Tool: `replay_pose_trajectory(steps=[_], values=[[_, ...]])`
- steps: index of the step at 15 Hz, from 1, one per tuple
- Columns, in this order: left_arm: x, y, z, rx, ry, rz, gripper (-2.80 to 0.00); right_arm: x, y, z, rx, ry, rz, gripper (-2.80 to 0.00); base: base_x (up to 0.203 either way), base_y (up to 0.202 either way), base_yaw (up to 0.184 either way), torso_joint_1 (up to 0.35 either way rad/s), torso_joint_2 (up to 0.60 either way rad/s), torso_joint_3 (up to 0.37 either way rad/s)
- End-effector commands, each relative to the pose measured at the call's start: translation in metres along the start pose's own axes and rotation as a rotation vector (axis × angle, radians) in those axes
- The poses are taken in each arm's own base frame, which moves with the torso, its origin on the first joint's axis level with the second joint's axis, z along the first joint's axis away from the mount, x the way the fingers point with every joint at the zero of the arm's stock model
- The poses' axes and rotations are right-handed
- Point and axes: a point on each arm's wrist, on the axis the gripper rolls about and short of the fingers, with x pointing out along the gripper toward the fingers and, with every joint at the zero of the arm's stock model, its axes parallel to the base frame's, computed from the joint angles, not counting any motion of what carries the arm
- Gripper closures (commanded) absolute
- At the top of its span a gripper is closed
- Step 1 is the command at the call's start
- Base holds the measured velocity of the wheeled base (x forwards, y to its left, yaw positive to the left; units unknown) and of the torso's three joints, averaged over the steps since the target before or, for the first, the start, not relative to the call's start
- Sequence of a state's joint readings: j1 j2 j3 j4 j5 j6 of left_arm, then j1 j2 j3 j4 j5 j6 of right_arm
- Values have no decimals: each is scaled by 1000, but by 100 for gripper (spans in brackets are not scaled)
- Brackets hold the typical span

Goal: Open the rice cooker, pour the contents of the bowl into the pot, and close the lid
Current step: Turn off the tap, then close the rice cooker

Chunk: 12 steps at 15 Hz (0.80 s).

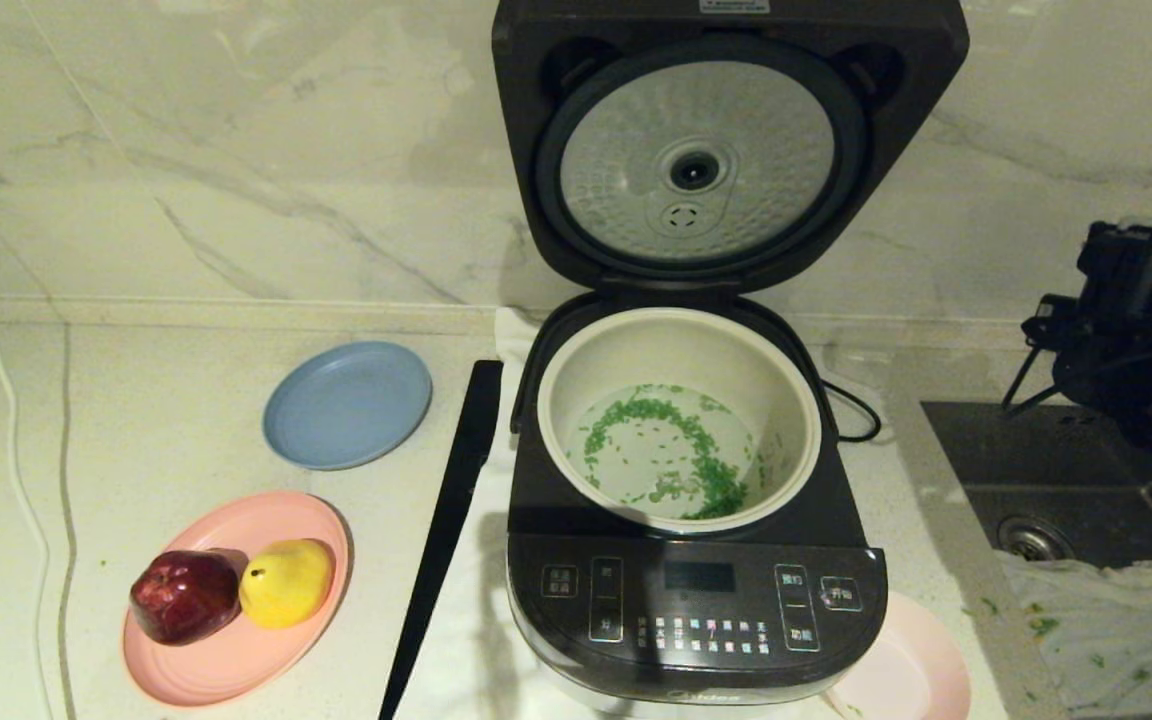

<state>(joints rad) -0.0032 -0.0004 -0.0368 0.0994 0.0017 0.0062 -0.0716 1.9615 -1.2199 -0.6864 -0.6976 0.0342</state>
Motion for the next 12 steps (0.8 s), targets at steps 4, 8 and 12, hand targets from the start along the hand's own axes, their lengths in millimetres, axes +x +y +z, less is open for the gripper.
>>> replay_pose_trajectory(steps=[4, 8, 12], values=[[0, 0, 0, 0, -1, 0, 0, -74, -12, 125, 181, 136, 351, 0, 0, 0, 0, 0, 0, 0], [0, 0, 0, 0, -1, 0, 0, -97, -16, 172, 342, 297, 828, 0, 0, 0, 0, 0, 0, 0], [0, 0, 0, 0, -1, 0, 0, -98, -7, 178, 385, 268, 1035, 0, 0, 0, 0, 0, 0, 0]])
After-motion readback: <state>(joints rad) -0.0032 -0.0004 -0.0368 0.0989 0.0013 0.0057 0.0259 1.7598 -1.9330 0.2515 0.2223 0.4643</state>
